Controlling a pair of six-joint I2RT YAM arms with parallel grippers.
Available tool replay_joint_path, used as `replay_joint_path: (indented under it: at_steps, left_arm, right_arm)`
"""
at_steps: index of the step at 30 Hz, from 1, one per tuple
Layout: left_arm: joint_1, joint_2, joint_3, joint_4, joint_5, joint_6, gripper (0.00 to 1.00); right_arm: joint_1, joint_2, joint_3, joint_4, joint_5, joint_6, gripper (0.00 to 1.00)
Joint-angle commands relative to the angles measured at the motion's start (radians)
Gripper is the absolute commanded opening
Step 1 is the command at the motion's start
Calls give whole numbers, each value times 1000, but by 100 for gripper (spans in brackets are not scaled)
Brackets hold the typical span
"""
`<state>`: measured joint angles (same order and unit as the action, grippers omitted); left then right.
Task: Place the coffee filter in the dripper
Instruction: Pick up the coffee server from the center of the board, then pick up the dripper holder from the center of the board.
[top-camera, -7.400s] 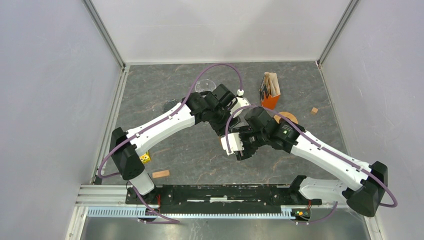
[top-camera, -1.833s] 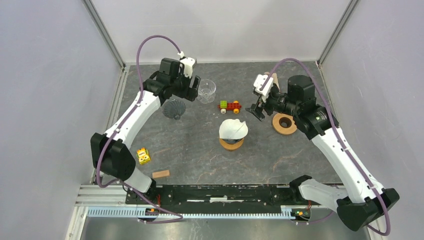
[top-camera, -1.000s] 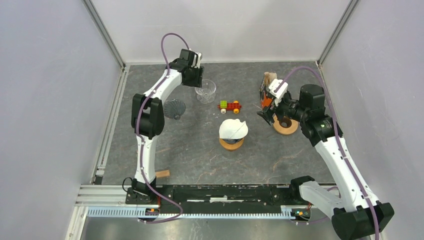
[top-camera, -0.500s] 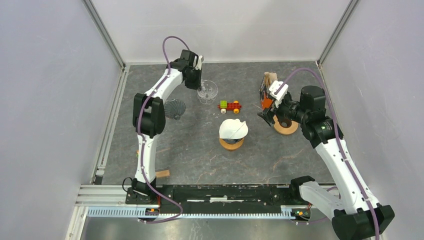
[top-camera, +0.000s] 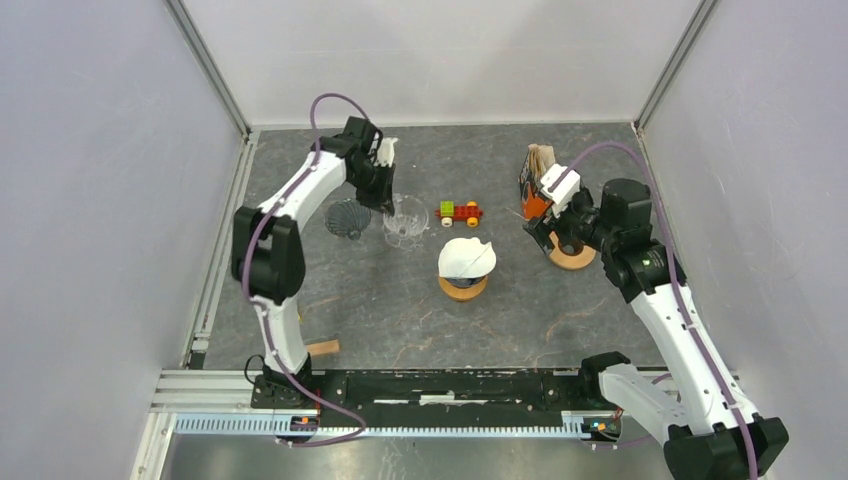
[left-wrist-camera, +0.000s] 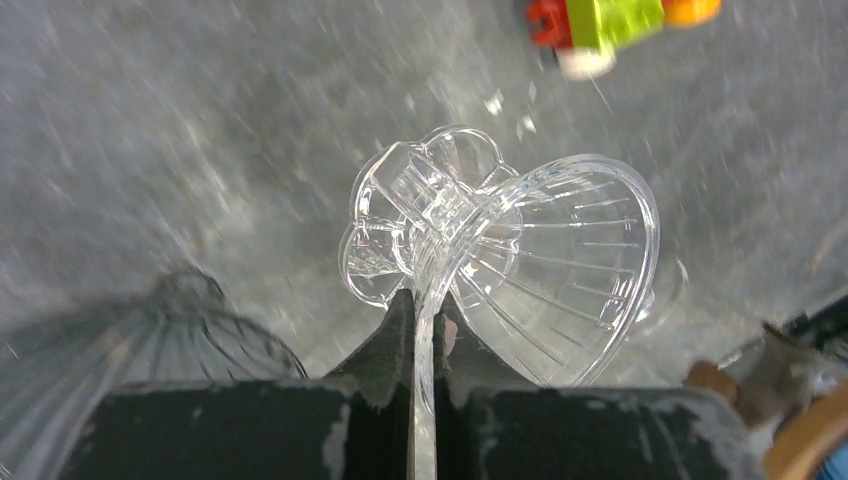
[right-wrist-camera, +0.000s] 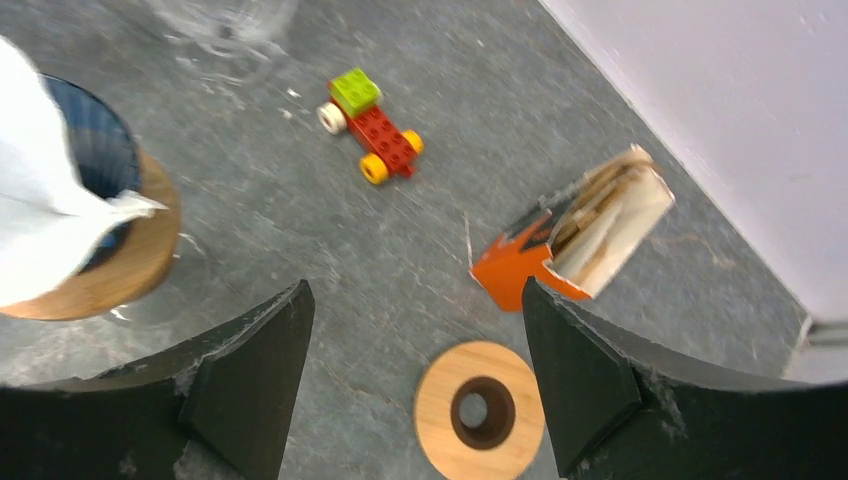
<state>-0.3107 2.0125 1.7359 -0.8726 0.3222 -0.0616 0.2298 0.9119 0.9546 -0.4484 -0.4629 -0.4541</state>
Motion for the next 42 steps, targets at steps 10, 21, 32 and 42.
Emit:
replay_joint_path:
  at_steps: [10, 21, 32, 42]
  left_arm:
    - [-1, -424, -525, 154, 167, 122, 2]
    - [0, -480, -652, 266, 150, 136, 3]
    - [64, -457, -682, 352, 113, 116, 2]
    - [88, -417, -669, 420, 112, 73, 7]
  right_arm:
    - [-190, 198, -47, 29, 324, -29, 84]
    - [-312, 499, 30, 11, 383, -160, 83]
    - [-364, 713, 117, -26, 331, -183, 83]
    - [-370, 792, 140, -42, 275, -177, 81]
